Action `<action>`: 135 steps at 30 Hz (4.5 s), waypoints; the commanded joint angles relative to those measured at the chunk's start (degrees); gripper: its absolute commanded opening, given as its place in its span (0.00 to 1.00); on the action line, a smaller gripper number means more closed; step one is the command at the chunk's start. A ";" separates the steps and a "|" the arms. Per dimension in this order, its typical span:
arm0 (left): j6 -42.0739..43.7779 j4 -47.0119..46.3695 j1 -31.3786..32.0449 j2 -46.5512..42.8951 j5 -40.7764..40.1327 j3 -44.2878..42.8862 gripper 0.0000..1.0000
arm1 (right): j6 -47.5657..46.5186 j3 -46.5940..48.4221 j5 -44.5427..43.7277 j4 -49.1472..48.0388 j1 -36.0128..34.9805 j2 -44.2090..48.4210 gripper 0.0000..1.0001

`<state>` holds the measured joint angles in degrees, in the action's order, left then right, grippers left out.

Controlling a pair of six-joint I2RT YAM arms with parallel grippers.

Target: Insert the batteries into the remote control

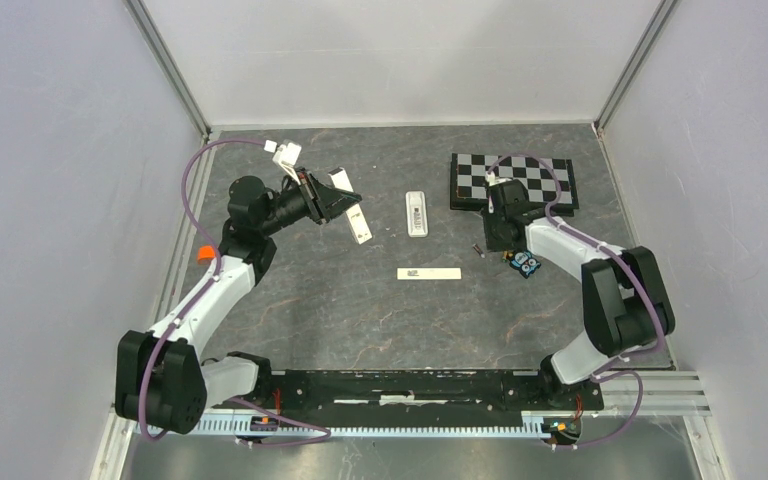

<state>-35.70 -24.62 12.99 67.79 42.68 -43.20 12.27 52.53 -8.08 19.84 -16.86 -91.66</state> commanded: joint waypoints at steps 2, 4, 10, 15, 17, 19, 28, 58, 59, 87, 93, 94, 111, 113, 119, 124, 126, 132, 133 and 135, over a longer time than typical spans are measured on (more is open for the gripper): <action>1.47 -3.48 -0.02 -0.20 1.96 -0.31 0.09 | 1.28 3.78 -1.23 -3.95 -0.03 -4.45 0.22; 1.51 -3.57 0.00 -0.09 3.44 -0.47 0.09 | 1.09 4.49 -0.28 -4.50 -0.01 -5.86 0.20; 1.34 -3.90 0.01 0.51 6.49 -0.79 0.09 | -1.70 5.05 3.62 -6.10 -0.08 -8.14 0.18; 0.98 -4.46 0.01 0.87 6.54 -0.88 0.09 | -7.01 4.44 7.90 -6.96 -1.18 -8.39 0.14; 0.96 -4.61 0.02 1.03 6.55 -0.90 0.09 | -8.38 3.80 9.82 -6.99 -1.70 -7.92 0.13; 0.82 -4.92 0.01 1.07 6.69 -0.88 0.09 | -9.49 3.21 11.76 -6.98 -2.01 -7.49 0.12; 0.65 -5.69 -0.03 1.33 7.45 -0.93 0.09 | -11.26 1.00 13.17 -5.80 -2.88 -5.23 0.10; 0.95 -7.88 -0.04 -0.32 8.32 -0.02 0.11 | 17.42 0.47 -8.82 5.39 -5.11 5.54 0.49; 0.80 -8.61 -0.04 -0.46 8.60 0.15 0.11 | 18.36 -0.66 -8.72 4.29 -5.38 6.25 0.49; 1.71 -10.49 -0.07 -0.46 9.93 1.50 0.11 | 32.98 -0.22 -7.26 -0.92 -6.57 -1.46 0.55; 4.19 -7.04 -0.25 -0.53 6.76 0.85 0.11 | 33.52 5.61 -7.47 -3.37 -6.86 -3.50 0.61; 4.45 -6.76 -0.25 -0.54 6.48 0.84 0.11 | 33.89 7.22 -7.55 -3.10 -6.87 -4.56 0.63; 4.43 -5.21 -0.42 -1.78 4.94 3.32 0.11 | 42.57 21.42 -19.18 0.82 -7.34 -20.21 0.92; 4.67 -4.90 -0.45 -1.86 4.96 3.37 0.11 | 42.59 21.49 -18.78 0.13 -7.68 -21.07 0.92; 4.81 -4.64 -0.42 -1.81 4.96 3.29 0.11 | 43.44 23.38 -19.98 2.13 -8.07 -23.55 0.84; 5.16 -4.28 -0.37 -2.06 4.88 3.38 0.11 | 43.27 22.20 -20.53 4.66 -8.61 -22.38 0.68; 5.27 -4.29 -0.40 -2.12 4.81 3.55 0.11 | 43.23 21.06 -20.33 5.03 -8.89 -21.28 0.63; 5.20 -4.29 -0.43 -2.05 4.44 3.96 0.11 | 41.54 18.67 -18.96 4.96 -9.10 -19.77 0.44; 5.14 -4.27 -0.43 -2.08 4.39 4.04 0.11 | 41.40 18.58 -18.85 5.01 -9.15 -19.95 0.41; 5.12 -4.29 -0.42 -2.06 4.43 4.08 0.11 | 40.75 18.73 -18.35 4.95 -9.15 -20.46 0.36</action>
<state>-33.43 -27.51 12.84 67.22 47.90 -39.18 53.39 72.62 -28.25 22.37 -25.54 -112.33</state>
